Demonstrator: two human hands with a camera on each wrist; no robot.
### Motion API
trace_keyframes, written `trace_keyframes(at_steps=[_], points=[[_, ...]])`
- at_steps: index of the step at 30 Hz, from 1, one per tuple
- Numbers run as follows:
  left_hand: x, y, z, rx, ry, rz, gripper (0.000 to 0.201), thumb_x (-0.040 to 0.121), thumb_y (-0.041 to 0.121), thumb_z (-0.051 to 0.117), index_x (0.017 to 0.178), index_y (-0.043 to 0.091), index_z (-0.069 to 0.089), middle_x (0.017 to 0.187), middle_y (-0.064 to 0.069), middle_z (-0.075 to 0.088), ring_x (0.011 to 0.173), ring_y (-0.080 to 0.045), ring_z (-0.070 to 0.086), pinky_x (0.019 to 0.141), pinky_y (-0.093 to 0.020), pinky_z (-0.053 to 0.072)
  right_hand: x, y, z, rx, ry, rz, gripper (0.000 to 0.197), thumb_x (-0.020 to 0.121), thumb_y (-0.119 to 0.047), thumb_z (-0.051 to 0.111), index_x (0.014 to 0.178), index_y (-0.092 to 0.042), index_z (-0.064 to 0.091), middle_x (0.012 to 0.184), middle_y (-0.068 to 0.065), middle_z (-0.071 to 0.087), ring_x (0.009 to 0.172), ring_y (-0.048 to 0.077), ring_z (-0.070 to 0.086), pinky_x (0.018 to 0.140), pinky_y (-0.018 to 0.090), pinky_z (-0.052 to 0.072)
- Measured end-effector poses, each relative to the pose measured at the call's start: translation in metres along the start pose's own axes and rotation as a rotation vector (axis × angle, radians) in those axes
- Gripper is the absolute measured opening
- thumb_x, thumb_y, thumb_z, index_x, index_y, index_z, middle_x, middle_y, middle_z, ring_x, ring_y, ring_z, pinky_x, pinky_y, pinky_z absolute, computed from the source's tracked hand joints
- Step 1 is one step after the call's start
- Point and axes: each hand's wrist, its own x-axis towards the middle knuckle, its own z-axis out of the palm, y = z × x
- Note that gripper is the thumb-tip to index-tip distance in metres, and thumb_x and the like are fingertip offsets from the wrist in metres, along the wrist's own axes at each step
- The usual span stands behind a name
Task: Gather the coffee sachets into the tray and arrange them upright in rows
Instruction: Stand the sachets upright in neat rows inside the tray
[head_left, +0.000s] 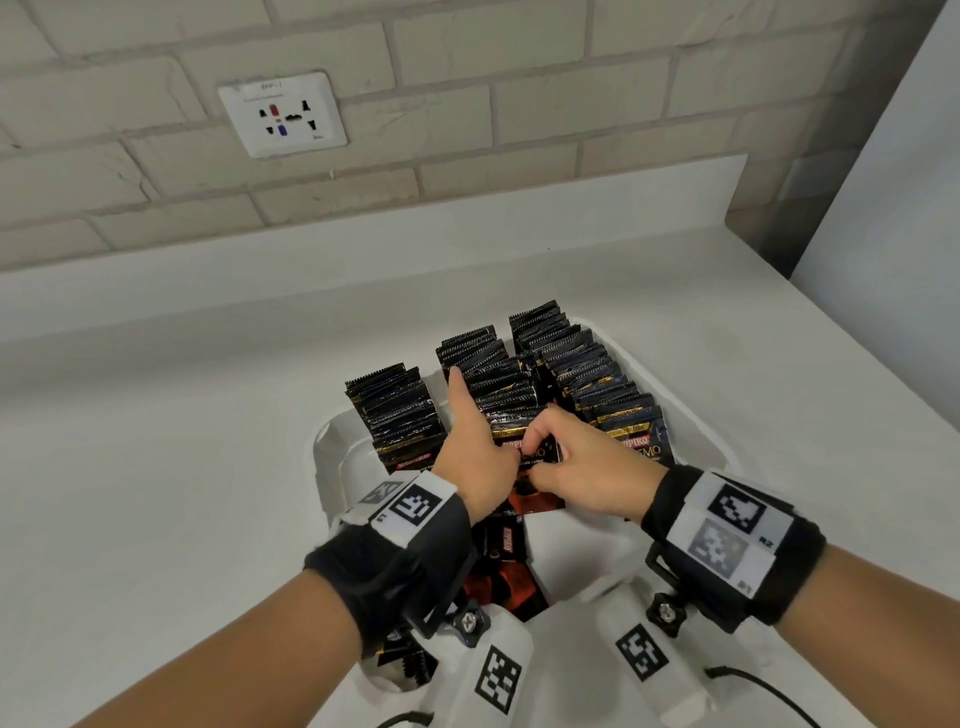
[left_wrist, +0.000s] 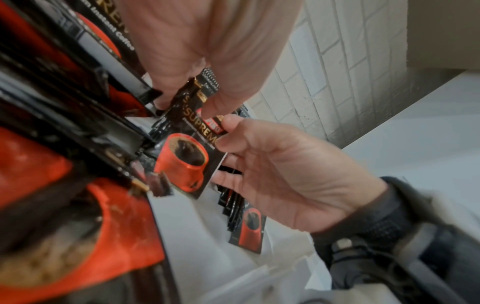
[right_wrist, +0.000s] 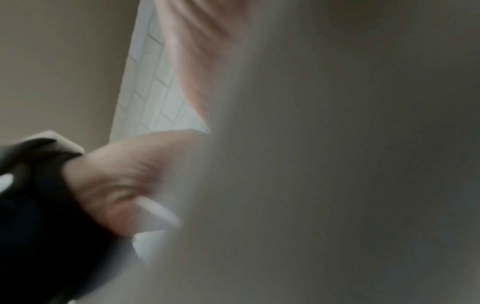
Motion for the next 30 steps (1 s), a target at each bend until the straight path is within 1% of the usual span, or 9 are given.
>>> trace_keyframes(at_steps=[2, 4, 8, 11, 14, 16, 20, 27, 30], points=[[0.002, -0.001, -0.002, 0.002, -0.004, -0.001, 0.093, 0.089, 0.001, 0.052, 0.146, 0.021, -0.019, 0.115, -0.004, 0.052, 0.097, -0.023, 0.059, 0.084, -0.031, 0.048, -0.010, -0.010, -0.008, -0.027, -0.010, -0.035, 0.016, 0.088, -0.011, 0.051, 0.094, -0.025, 0.045, 0.095, -0.003, 0.045, 0.072, -0.006, 0.051, 0.062, 0.008, 0.038], [0.003, -0.002, -0.003, -0.015, -0.020, 0.004, 0.092, 0.089, -0.001, 0.051, 0.146, 0.020, -0.018, 0.119, -0.001, 0.047, 0.093, -0.017, 0.054, 0.081, -0.028, 0.045, -0.025, -0.023, -0.019, -0.072, -0.009, -0.088, 0.016, 0.091, -0.012, 0.047, 0.103, -0.022, 0.045, 0.077, -0.011, 0.037, 0.044, -0.005, 0.044, 0.045, 0.010, 0.034], [0.004, -0.001, -0.008, -0.067, -0.032, -0.006, 0.090, 0.089, -0.005, 0.048, 0.146, 0.019, -0.017, 0.150, -0.012, 0.027, 0.125, -0.022, 0.040, 0.086, -0.020, 0.031, -0.064, -0.035, -0.044, -0.224, -0.002, -0.217, 0.017, 0.088, -0.025, 0.050, 0.103, -0.033, 0.050, 0.100, -0.006, 0.060, 0.080, 0.001, 0.057, 0.074, 0.019, 0.047], [0.006, -0.003, -0.008, -0.089, -0.025, -0.006, 0.091, 0.088, -0.006, 0.049, 0.146, 0.020, -0.017, 0.150, -0.012, 0.027, 0.124, -0.025, 0.045, 0.104, -0.030, 0.035, -0.086, -0.016, -0.061, -0.569, -0.184, -0.238, 0.027, 0.086, -0.037, 0.055, 0.111, -0.043, 0.048, 0.104, -0.027, 0.051, 0.092, -0.013, 0.044, 0.081, 0.006, 0.034], [0.007, -0.004, -0.008, -0.095, -0.026, -0.014, 0.091, 0.088, -0.005, 0.050, 0.146, 0.021, -0.016, 0.144, -0.008, 0.035, 0.112, -0.027, 0.056, 0.101, -0.044, 0.043, -0.093, 0.021, -0.063, -0.874, -0.200, -0.207, 0.035, 0.087, -0.049, 0.050, 0.121, -0.046, 0.042, 0.119, -0.033, 0.044, 0.114, -0.012, 0.037, 0.105, 0.014, 0.014], [0.006, -0.002, -0.007, -0.111, -0.031, -0.007, 0.092, 0.088, -0.005, 0.051, 0.146, 0.020, -0.016, 0.144, -0.010, 0.037, 0.115, -0.026, 0.054, 0.101, -0.045, 0.042, -0.096, 0.041, -0.056, -0.891, -0.079, -0.188, 0.027, 0.091, -0.055, 0.032, 0.107, -0.045, 0.052, 0.097, -0.031, 0.059, 0.093, -0.009, 0.056, 0.102, 0.024, 0.022], [-0.001, 0.000, -0.004, -0.102, -0.107, 0.015, 0.091, 0.090, -0.003, 0.050, 0.146, 0.021, -0.017, 0.142, -0.015, 0.039, 0.103, -0.014, 0.053, 0.092, -0.028, 0.042, -0.112, 0.064, -0.039, -0.815, 0.121, -0.336, 0.062, 0.095, -0.054, 0.009, 0.077, -0.041, 0.067, 0.069, -0.030, 0.062, 0.059, -0.005, 0.058, 0.083, 0.021, 0.035], [-0.015, -0.003, 0.005, -0.071, -0.280, 0.069, 0.091, 0.090, -0.004, 0.049, 0.146, 0.022, -0.018, 0.139, -0.002, 0.043, 0.085, 0.005, 0.049, 0.083, -0.021, 0.046, -0.143, 0.065, -0.012, -0.773, 0.122, -0.432, 0.064, 0.097, -0.050, 0.009, 0.072, -0.046, 0.068, 0.061, -0.031, 0.058, 0.067, -0.009, 0.044, 0.075, 0.014, 0.032], [-0.020, -0.002, 0.009, -0.052, -0.319, 0.109, 0.088, 0.090, -0.007, 0.048, 0.146, 0.025, -0.011, 0.097, 0.028, 0.041, 0.065, 0.027, 0.048, 0.068, -0.002, 0.044, -0.151, 0.067, -0.006, -0.806, 0.108, -0.421, 0.062, 0.098, -0.047, 0.010, 0.075, -0.047, 0.067, 0.066, -0.033, 0.059, 0.077, -0.007, 0.039, 0.076, 0.013, 0.031]])
